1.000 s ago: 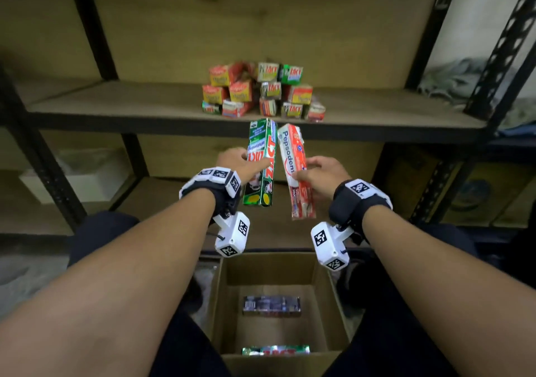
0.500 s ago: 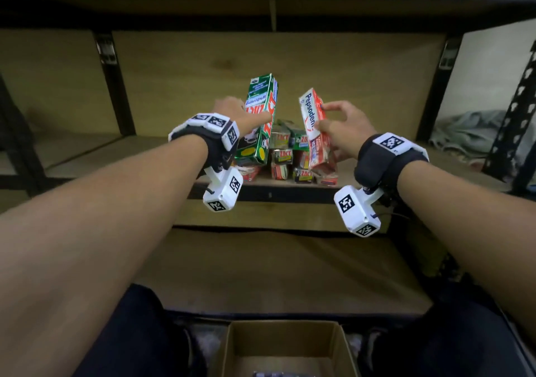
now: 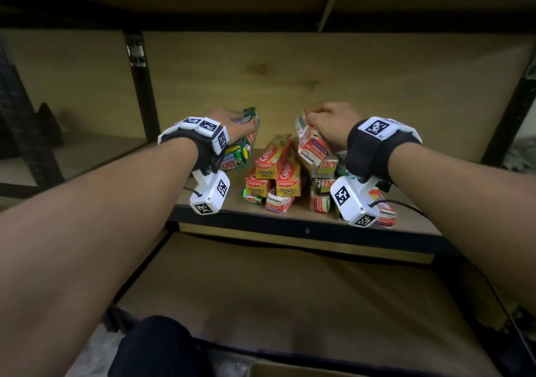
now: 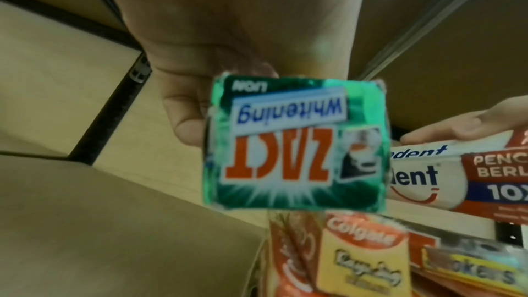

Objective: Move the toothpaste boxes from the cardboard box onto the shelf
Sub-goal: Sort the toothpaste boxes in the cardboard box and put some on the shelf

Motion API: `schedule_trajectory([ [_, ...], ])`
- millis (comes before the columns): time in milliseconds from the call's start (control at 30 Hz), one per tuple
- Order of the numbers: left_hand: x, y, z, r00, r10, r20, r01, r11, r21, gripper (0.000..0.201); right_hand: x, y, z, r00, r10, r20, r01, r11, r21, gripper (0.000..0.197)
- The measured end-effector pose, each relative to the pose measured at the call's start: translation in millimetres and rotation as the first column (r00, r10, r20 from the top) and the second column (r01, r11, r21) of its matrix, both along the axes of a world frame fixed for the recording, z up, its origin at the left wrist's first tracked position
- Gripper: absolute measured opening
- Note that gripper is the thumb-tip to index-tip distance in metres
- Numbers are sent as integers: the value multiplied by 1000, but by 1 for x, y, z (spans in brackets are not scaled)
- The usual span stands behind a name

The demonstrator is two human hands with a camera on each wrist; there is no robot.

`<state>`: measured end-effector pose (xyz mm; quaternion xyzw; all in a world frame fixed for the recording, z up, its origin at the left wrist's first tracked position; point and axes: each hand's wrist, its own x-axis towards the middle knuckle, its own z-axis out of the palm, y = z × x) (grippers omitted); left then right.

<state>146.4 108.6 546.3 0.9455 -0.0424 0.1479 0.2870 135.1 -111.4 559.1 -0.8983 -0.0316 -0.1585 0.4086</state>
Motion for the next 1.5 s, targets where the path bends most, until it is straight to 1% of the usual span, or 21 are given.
schedule_trajectory([
  [67, 14, 10, -13, 999, 35, -39, -32, 998, 60, 61, 10, 5, -1, 1000, -7, -18, 5, 997, -75, 28],
  [167, 30, 19, -35, 994, 66, -84, -55, 990, 132, 60, 22, 11, -5, 997, -54, -51, 40, 969, -246, 31],
  [233, 39, 22, -48, 993, 54, -109, -37, 989, 145, 58, 28, 15, -7, 994, -72, -77, 48, 961, -274, 36],
  [333, 56, 25, -64, 988, 37, -149, -20, 993, 113, 57, 40, 23, -10, 993, -68, -93, 32, 940, -339, 39],
  [467, 71, 24, -82, 982, 0, -190, 6, 1000, 31, 55, 54, 29, -13, 986, -65, -155, 0, 924, -383, 36],
  [600, 86, 23, -91, 973, -15, -230, 32, 997, 71, 60, 67, 28, -14, 975, -80, -206, -2, 929, -370, 33],
  [667, 91, 23, -95, 972, -18, -233, 37, 996, 76, 60, 73, 27, -16, 972, -87, -220, -2, 927, -375, 37],
  [733, 93, 21, -101, 971, -18, -237, 36, 997, 72, 61, 77, 26, -19, 969, -99, -224, -2, 911, -412, 39],
  [833, 88, 15, -108, 970, 0, -242, 33, 990, 134, 63, 74, 25, -22, 967, -90, -238, -25, 897, -441, 43],
  [933, 76, 14, -106, 974, 15, -227, 21, 987, 157, 61, 61, 26, -21, 967, -68, -245, -51, 892, -450, 44],
  [967, 69, 15, -103, 974, 18, -225, 19, 986, 164, 59, 55, 26, -20, 967, -62, -246, -56, 893, -446, 44],
  [1033, 57, 17, -97, 973, 26, -229, 14, 985, 169, 54, 41, 24, -17, 972, -38, -232, -56, 920, -387, 40],
  [1100, 42, 22, -91, 972, 21, -233, 17, 987, 162, 47, 24, 17, -17, 983, -4, -186, -52, 954, -295, 30],
  [1200, 22, 26, -83, 972, 38, -230, 12, 977, 211, 44, -1, 9, -19, 995, 41, -86, -55, 985, -162, 18],
  [1300, -8, 26, -76, 977, 25, -214, 15, 983, 183, 40, -36, 1, -27, 995, 82, -62, -80, 996, 39, 19],
  [1333, -16, 25, -76, 976, 6, -219, 30, 987, 160, 37, -46, -2, -31, 992, 99, -75, -94, 993, 69, 20],
  [1400, -32, 21, -81, 960, -49, -276, 63, 997, 42, 30, -66, -11, -43, 983, 127, -131, -121, 991, 54, 22],
  [1467, -47, 16, -89, 928, -100, -358, 74, 993, -87, 26, -82, -20, -59, 973, 126, -194, -128, 992, 2, 23],
  [1500, -56, 12, -94, 913, -124, -390, 90, 991, -103, 26, -88, -24, -69, 966, 126, -227, -132, 991, -14, 24],
])
